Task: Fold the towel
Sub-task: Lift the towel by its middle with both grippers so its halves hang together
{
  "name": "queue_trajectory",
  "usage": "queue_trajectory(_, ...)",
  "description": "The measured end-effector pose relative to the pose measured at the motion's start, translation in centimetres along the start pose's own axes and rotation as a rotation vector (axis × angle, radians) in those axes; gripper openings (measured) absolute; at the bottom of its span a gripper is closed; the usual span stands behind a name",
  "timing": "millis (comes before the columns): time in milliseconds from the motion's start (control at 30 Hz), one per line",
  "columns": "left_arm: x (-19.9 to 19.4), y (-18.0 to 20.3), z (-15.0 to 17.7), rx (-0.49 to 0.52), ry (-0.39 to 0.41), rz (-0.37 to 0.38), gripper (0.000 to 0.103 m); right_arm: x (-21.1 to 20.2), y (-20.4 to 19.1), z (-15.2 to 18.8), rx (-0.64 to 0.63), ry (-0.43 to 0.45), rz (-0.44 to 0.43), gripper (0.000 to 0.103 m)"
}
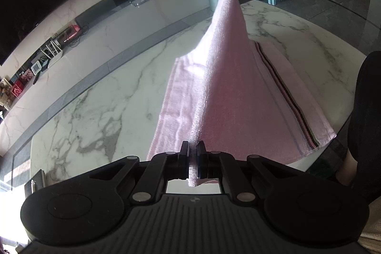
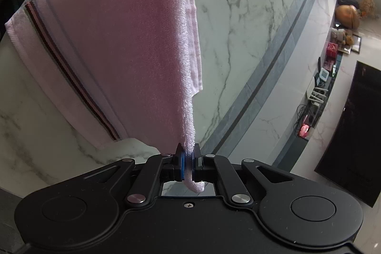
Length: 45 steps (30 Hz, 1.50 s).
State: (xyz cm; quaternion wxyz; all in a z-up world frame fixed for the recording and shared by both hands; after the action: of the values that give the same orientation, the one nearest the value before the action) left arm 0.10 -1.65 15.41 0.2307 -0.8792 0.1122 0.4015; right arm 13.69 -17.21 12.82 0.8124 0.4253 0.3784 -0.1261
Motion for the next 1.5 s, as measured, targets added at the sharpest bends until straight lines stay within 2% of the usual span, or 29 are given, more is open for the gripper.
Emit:
queue_trajectory(200, -0.8, -4.0, -4.2, 0.049, 0.024, -0.125, 0.005, -2.3, 1.6, 0.8, 0.198, -0.005, 0.018, 0.003)
queue_trajectory(433, 0.1, -7.6, -9.0, 0.050, 0.055, -0.230, 0.005, -4.3, 3.3, 3.1, 0.432, -0.001, 0.040, 0.003)
queue_trajectory(567, 1.6, -8.5, -11.6, 0.066, 0.076, -0.308, 0.005, -4.2, 4.4, 4.1, 0.539, -0.033, 0.104, 0.003)
queue_trajectory(733, 1.8, -9.3, -14.5, 0.062, 0.134, -0.368, 0.005, -3.5, 5.8, 5.4, 0.641, -0.099, 0.201, 0.003)
queue_trajectory(867, 1.3, -9.4, -15.9, 0.055, 0.177, -0.380, 0.005, -3.8, 6.6, 6.7, 0.709, -0.125, 0.255, 0.003)
queue_trajectory(967, 1.6, -9.2, -15.8, 0.067, 0.173, -0.367, 0.005, -4.0, 6.7, 7.0, 0.737, -0.109, 0.246, 0.003)
queue_trajectory(1133, 3.4, -7.6, -13.7, 0.119, 0.126, -0.324, 0.005, -4.2, 4.2, 6.1, 0.747, -0.076, 0.156, 0.003)
queue_trajectory(1500, 5.9, -2.8, -6.1, 0.210, -0.008, -0.187, 0.005, -3.6, -3.0, 1.9, 0.699, -0.005, -0.066, 0.003)
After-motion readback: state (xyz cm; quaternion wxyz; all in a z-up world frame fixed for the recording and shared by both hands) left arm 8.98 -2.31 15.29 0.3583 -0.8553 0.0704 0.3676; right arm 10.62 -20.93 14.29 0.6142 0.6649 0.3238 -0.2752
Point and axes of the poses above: each gripper's, at about its wrist camera, not at the fingertips, and x roughly the way its jaws point, y to its right, z to its underside, the point moved 2 cm from there along x, roughly the way its jaws point, and after that the axes turned 1 degree about -x, right-handed, at the moved point
